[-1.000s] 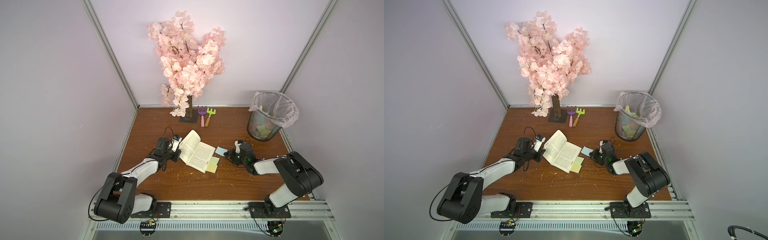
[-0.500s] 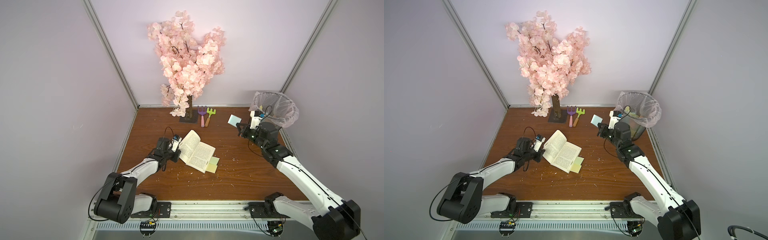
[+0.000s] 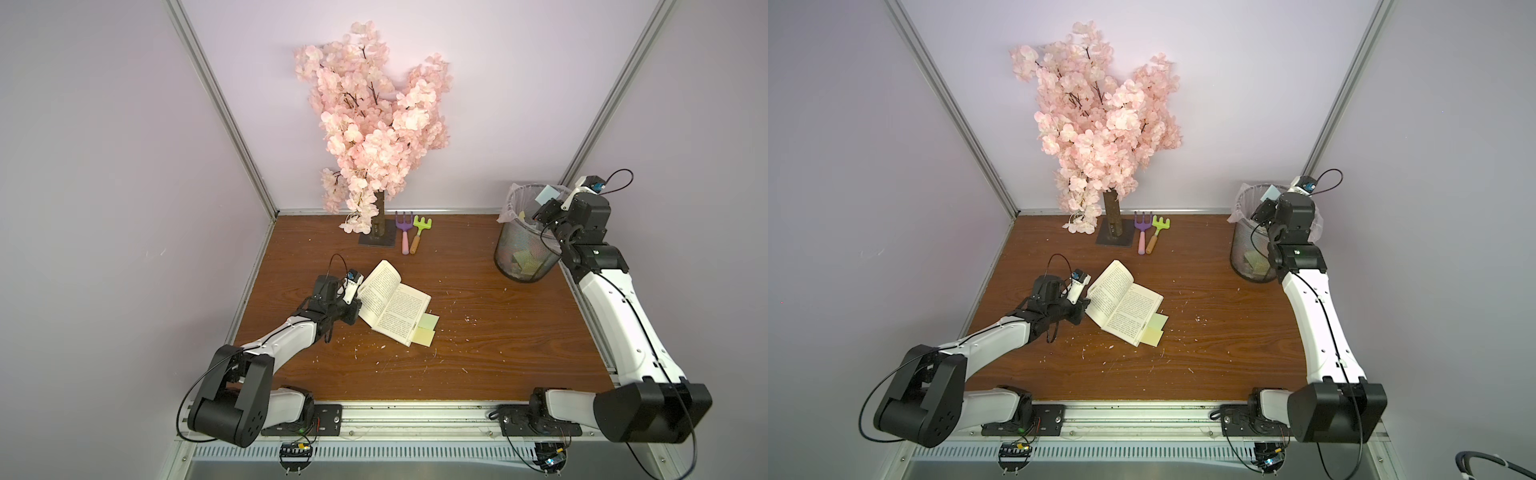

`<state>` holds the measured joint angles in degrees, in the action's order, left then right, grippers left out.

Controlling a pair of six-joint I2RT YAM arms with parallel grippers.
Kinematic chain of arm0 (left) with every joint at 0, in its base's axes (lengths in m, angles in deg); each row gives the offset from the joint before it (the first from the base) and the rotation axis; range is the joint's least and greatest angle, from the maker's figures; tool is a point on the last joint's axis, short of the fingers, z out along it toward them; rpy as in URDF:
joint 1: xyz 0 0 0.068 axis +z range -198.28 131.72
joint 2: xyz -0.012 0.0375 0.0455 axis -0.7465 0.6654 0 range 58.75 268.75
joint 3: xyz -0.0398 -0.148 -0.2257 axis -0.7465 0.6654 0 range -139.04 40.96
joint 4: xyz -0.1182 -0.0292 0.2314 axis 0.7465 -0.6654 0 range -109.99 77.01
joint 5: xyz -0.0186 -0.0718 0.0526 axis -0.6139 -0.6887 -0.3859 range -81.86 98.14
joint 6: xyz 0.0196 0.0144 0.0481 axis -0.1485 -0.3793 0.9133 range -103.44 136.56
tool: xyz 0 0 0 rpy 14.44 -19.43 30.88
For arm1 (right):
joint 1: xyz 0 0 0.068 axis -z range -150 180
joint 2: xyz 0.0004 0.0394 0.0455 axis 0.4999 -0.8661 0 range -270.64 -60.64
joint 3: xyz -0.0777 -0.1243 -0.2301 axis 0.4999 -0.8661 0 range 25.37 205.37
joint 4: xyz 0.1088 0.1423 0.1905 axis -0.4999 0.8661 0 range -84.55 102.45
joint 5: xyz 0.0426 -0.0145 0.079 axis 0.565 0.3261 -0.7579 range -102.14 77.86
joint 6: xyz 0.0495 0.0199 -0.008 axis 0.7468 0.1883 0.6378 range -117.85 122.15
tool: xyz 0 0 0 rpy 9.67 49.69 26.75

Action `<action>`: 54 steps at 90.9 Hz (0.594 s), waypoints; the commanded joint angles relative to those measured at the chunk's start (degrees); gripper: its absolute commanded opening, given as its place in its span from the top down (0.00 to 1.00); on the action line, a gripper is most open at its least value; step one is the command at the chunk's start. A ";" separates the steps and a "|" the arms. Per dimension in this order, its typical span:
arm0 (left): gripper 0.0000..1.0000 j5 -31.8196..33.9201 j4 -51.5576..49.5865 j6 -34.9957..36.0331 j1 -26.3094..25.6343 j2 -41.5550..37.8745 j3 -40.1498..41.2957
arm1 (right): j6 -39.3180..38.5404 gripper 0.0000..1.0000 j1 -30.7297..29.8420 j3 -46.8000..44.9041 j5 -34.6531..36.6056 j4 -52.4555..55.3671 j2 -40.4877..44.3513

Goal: Peel off the used sticky note
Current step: Place the note in the trash bin.

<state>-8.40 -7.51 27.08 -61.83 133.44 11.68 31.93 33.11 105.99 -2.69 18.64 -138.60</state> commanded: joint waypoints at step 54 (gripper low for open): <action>0.98 -1.85 -2.54 0.99 0.53 -1.04 0.87 | -4.10 0.43 4.69 22.42 -5.56 11.24 -13.27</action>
<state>-9.38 -7.62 27.11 -61.83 133.12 11.68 28.80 37.85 123.58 -4.17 27.43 -153.50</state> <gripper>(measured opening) 0.047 0.573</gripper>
